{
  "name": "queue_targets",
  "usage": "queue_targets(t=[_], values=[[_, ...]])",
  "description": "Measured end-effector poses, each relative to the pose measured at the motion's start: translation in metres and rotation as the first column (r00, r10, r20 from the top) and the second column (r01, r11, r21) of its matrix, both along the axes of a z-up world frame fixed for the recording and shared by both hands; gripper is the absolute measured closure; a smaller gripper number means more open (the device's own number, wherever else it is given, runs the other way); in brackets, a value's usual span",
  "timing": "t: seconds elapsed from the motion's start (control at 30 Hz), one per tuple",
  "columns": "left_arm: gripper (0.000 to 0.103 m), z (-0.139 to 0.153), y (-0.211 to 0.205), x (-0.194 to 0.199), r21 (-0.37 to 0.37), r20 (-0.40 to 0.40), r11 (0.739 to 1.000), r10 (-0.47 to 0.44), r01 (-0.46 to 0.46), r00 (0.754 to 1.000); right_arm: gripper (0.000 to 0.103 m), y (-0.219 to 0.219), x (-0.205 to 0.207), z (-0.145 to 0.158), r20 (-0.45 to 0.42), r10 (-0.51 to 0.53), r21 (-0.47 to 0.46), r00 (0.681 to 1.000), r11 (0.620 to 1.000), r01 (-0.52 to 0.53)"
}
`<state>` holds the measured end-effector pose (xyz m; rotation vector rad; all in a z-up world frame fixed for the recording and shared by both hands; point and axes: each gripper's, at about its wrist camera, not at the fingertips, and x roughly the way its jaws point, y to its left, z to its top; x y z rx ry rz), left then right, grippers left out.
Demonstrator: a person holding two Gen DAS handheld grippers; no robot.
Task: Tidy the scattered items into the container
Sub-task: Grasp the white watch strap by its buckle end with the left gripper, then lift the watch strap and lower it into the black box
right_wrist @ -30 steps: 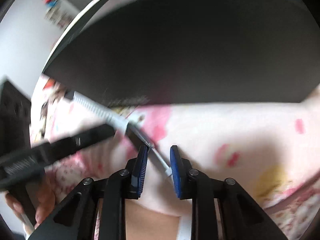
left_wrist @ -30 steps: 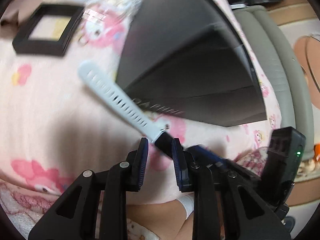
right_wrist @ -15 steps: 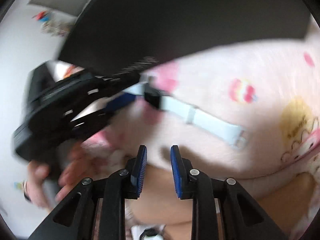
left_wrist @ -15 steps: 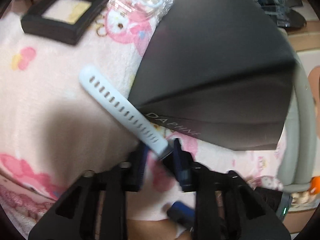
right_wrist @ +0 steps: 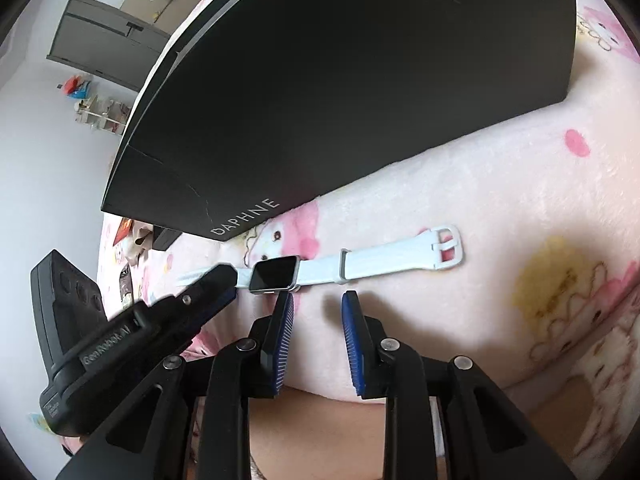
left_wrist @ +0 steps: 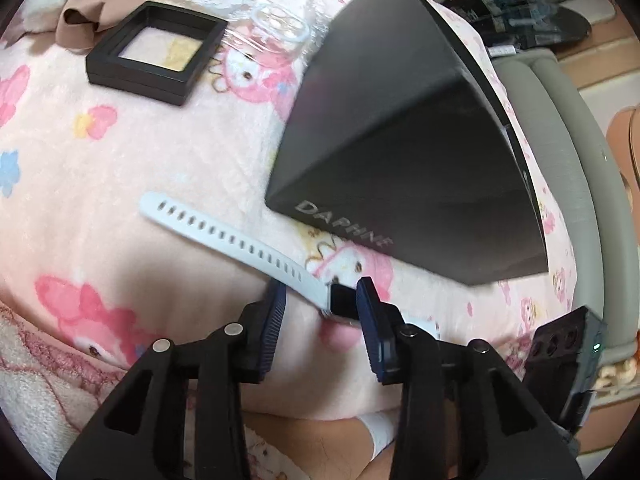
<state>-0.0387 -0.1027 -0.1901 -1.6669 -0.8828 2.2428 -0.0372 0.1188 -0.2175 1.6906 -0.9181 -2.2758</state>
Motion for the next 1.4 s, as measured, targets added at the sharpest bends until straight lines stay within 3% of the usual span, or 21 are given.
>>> queue_targets(t=[0.07, 0.13, 0.3, 0.33, 0.37, 0.47, 0.6, 0.67, 0.7, 0.73, 0.77, 0.8, 0.87, 0.9, 0.93, 0.97, 1.07, 1.13, 1.23, 1.4], values=[[0.066, -0.003, -0.004, -0.002, 0.001, 0.016, 1.000, 0.029, -0.029, 0.999, 0.077, 0.007, -0.005, -0.011, 0.026, -0.062, 0.014, 0.998, 0.998, 0.062], [0.066, -0.005, -0.005, -0.004, -0.009, 0.024, 0.999, 0.045, -0.045, 0.999, 0.075, 0.013, -0.007, -0.018, 0.042, -0.117, -0.034, 0.992, 0.992, 0.119], [0.068, -0.011, -0.008, -0.010, -0.016, 0.038, 0.997, 0.074, -0.073, 0.997, 0.075, 0.014, -0.012, -0.023, -0.032, -0.176, -0.070, 0.984, 0.982, 0.174], [0.081, -0.013, -0.010, -0.011, -0.013, 0.048, 0.997, 0.083, -0.082, 0.995, 0.078, 0.012, -0.011, -0.022, -0.044, -0.169, -0.059, 0.985, 0.984, 0.166], [0.096, -0.012, -0.012, -0.010, -0.020, 0.044, 0.996, 0.085, -0.084, 0.995, 0.089, 0.008, -0.011, -0.020, -0.056, -0.149, -0.030, 0.987, 0.989, 0.148], [0.101, 0.001, -0.010, 0.000, -0.013, -0.018, 0.998, 0.054, -0.054, 0.998, 0.096, -0.003, -0.005, -0.010, -0.087, -0.098, 0.000, 0.991, 0.995, 0.098], [0.102, 0.037, -0.006, 0.021, -0.007, -0.113, 1.000, 0.008, -0.009, 0.994, 0.097, -0.015, 0.013, 0.036, -0.221, 0.003, 0.070, 0.975, 0.997, 0.013], [0.102, 0.072, -0.033, 0.029, 0.013, -0.179, 1.000, -0.016, 0.018, 0.984, 0.097, -0.025, 0.011, 0.066, -0.285, 0.033, 0.079, 0.958, 0.997, -0.011], [0.102, 0.088, -0.030, 0.031, 0.016, -0.219, 0.999, -0.028, 0.032, 0.975, 0.097, -0.022, 0.012, 0.079, -0.310, 0.041, 0.079, 0.950, 0.997, -0.017], [0.102, 0.096, 0.000, 0.029, 0.011, -0.254, 0.999, -0.036, 0.040, 0.967, 0.097, -0.031, -0.009, 0.083, -0.336, 0.048, 0.079, 0.941, 0.997, -0.023], [0.102, 0.112, 0.003, 0.019, 0.005, -0.291, 0.999, -0.046, 0.050, 0.955, 0.097, -0.028, -0.018, 0.100, -0.371, 0.055, 0.076, 0.927, 0.997, -0.029], [0.102, 0.127, 0.004, 0.004, 0.009, -0.313, 0.998, -0.054, 0.059, 0.948, 0.097, 0.006, -0.018, 0.120, -0.388, 0.059, 0.068, 0.920, 0.997, -0.035], [0.101, 0.149, 0.024, -0.029, 0.019, -0.353, 0.997, -0.066, 0.078, 0.933, 0.097, 0.008, -0.034, 0.141, -0.412, 0.064, 0.041, 0.909, 0.998, -0.051], [0.101, 0.160, 0.045, -0.056, 0.011, -0.359, 0.997, -0.062, 0.071, 0.931, 0.097, 0.050, -0.037, 0.162, -0.415, 0.072, 0.042, 0.907, 0.997, -0.059], [0.101, 0.165, 0.058, -0.076, 0.007, -0.351, 0.998, -0.061, 0.068, 0.934, 0.097, 0.062, -0.059, 0.172, -0.407, 0.077, 0.052, 0.910, 0.997, -0.062], [0.101, 0.165, 0.068, -0.098, 0.008, -0.331, 0.998, -0.061, 0.068, 0.942, 0.097, 0.077, -0.072, 0.188, -0.395, 0.090, 0.060, 0.914, 0.996, -0.072], [0.101, 0.154, 0.078, -0.149, 0.003, -0.257, 0.998, -0.065, 0.068, 0.964, 0.097, 0.084, -0.130, 0.187, -0.337, 0.113, 0.109, 0.935, 0.991, -0.080], [0.101, 0.148, 0.070, -0.166, -0.024, -0.227, 0.998, -0.063, 0.059, 0.972, 0.096, 0.086, -0.155, 0.172, -0.292, 0.139, 0.156, 0.946, 0.983, -0.097], [0.101, 0.110, 0.088, -0.192, -0.049, -0.183, 0.998, -0.051, 0.042, 0.982, 0.096, 0.090, -0.190, 0.141, -0.211, 0.146, 0.166, 0.966, 0.980, -0.112], [0.101, 0.068, 0.087, -0.225, -0.063, -0.086, 0.998, -0.015, 0.009, 0.996, 0.096, 0.081, -0.234, 0.099, -0.156, 0.211, 0.163, 0.965, 0.969, -0.185]])
